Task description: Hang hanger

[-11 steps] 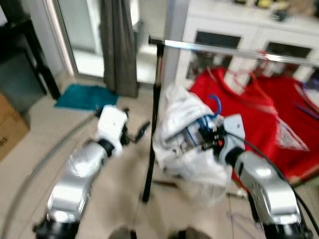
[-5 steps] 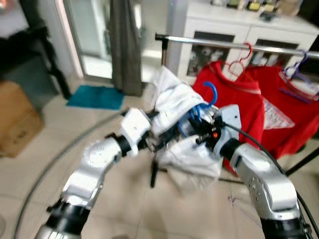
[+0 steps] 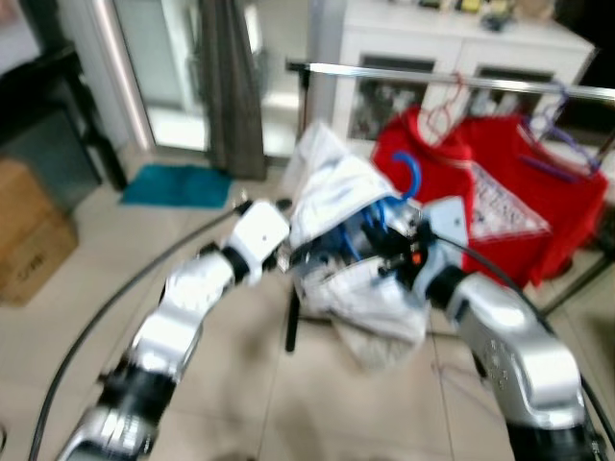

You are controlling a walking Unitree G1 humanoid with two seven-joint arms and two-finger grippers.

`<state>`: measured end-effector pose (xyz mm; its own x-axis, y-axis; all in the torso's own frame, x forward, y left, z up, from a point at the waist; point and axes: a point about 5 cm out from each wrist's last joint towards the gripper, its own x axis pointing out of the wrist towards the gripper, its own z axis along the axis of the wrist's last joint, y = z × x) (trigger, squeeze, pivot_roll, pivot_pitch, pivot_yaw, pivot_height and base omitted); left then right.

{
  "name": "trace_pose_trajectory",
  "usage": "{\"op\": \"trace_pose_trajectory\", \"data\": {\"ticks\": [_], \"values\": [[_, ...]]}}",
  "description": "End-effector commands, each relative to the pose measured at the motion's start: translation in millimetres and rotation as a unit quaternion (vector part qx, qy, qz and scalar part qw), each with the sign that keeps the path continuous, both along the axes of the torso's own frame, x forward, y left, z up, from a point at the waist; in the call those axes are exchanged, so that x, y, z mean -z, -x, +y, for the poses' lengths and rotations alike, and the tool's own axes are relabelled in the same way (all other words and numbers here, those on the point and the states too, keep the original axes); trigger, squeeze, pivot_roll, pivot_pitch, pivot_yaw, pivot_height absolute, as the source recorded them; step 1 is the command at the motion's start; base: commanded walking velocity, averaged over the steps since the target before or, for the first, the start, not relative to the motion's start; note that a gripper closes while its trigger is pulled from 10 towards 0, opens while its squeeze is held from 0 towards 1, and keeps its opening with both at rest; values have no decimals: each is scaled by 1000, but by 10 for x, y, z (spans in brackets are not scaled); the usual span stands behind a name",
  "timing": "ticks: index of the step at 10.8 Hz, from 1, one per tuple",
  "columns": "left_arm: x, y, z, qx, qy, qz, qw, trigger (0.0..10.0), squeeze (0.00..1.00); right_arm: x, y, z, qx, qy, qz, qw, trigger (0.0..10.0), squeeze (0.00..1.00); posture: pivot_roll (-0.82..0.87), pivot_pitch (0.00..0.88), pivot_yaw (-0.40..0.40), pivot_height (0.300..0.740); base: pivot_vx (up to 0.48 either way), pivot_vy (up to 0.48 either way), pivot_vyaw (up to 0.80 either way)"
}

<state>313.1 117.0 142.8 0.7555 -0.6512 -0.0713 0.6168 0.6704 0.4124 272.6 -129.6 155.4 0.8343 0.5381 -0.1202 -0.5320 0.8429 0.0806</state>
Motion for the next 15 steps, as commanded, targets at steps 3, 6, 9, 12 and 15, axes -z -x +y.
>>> {"op": "trace_pose_trajectory", "data": {"ticks": [3,6,9,12,15], "values": [[-29,-76,79,-26,4,-19,999,0,0,-156,-5,8,-7,-10,-33,999,0,0,-87,0,-16,740,0,0,0],[-47,-75,105,-25,17,-19,999,0,0,-147,-3,0,-4,-10,-32,999,0,0,-89,0,-10,740,0,0,0],[-57,-69,177,-28,23,-16,999,0,0,-141,-13,-29,-1,-5,-31,1000,0,0,-85,0,-13,740,0,0,0],[-104,-22,305,-11,13,-13,1000,0,0,-122,-40,-40,-5,3,-26,1000,0,0,-74,0,-21,740,0,0,0],[-347,-11,635,23,-38,-8,999,0,0,-65,-15,-124,-69,86,-27,994,0,0,-74,0,-10,740,0,0,0]]}}
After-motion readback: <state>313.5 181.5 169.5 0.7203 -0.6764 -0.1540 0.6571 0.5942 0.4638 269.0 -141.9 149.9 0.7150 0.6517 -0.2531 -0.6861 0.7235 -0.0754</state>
